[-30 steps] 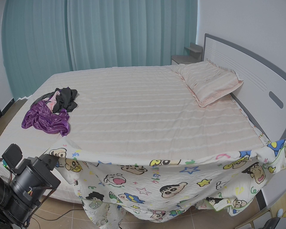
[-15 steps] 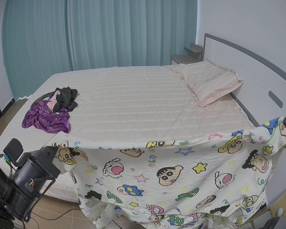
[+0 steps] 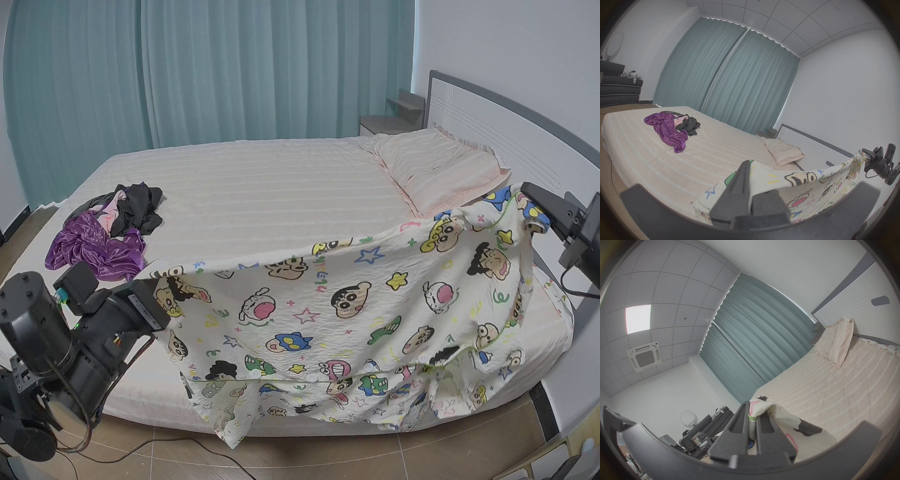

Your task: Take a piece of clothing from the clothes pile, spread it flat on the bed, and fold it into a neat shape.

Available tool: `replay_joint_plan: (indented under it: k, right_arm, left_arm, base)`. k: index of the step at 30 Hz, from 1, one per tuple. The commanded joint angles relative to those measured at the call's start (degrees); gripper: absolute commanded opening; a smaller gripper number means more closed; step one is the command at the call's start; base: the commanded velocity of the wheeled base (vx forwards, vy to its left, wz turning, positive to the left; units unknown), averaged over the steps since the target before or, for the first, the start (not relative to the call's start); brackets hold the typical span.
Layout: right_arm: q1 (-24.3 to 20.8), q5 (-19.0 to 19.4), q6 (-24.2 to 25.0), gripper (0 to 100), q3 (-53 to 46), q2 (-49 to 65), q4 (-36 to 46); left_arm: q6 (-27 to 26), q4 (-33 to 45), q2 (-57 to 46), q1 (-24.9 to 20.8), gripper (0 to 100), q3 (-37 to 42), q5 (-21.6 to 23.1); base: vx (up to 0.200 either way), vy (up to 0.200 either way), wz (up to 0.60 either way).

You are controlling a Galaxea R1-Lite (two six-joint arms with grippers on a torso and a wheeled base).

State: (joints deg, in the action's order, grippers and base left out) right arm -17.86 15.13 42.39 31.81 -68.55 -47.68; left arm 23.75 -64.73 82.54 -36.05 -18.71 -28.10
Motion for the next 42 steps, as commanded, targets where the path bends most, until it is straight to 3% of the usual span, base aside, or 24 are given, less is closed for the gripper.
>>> replay_joint_plan:
  k: [1, 17, 22, 25, 30, 38, 42]
  right_arm:
    - [4.0, 0.3, 0.1, 0, 4.2, -11.6, -1.9]
    - [8.2, 0.5, 0.2, 0, 8.5, -24.0, -7.7]
    - [8.5, 0.4, 0.6, 0, 9.2, -30.5, -8.6]
    - [9.3, 0.0, 2.9, 0, 9.3, -36.4, -15.2]
    - [10.2, -0.2, 3.9, 0, 9.2, -42.3, -19.9]
    - [11.3, -0.1, 4.2, 0, 10.7, -46.1, -20.0]
    - [11.3, -0.2, 4.2, 0, 11.2, -47.4, -20.0]
  left_arm:
    - [0.0, 0.0, 9.0, 2.9, 0, -7.2, 0.7]
    - [-0.3, 0.0, 29.3, 9.2, 0, -23.1, 0.9]
    - [0.4, -0.1, 40.4, 10.4, 0, -28.0, 0.9]
    - [2.0, -0.1, 46.3, 11.5, 0, -32.5, 0.9]
    - [2.5, -0.1, 48.2, 11.4, 0, -33.4, 0.9]
    - [2.4, 0.0, 51.6, 12.7, 0, -35.7, 0.9]
    - [2.4, 0.0, 53.6, 13.2, 0, -36.8, 0.9]
  base:
    - [0.200, 0.000, 0.00]
    - [0.200, 0.000, 0.00]
    - [0.200, 0.000, 0.00]
    - [0.067, 0.000, 0.00]
    - [0.000, 0.000, 0.00]
    - [0.000, 0.000, 0.00]
    - [0.200, 0.000, 0.00]
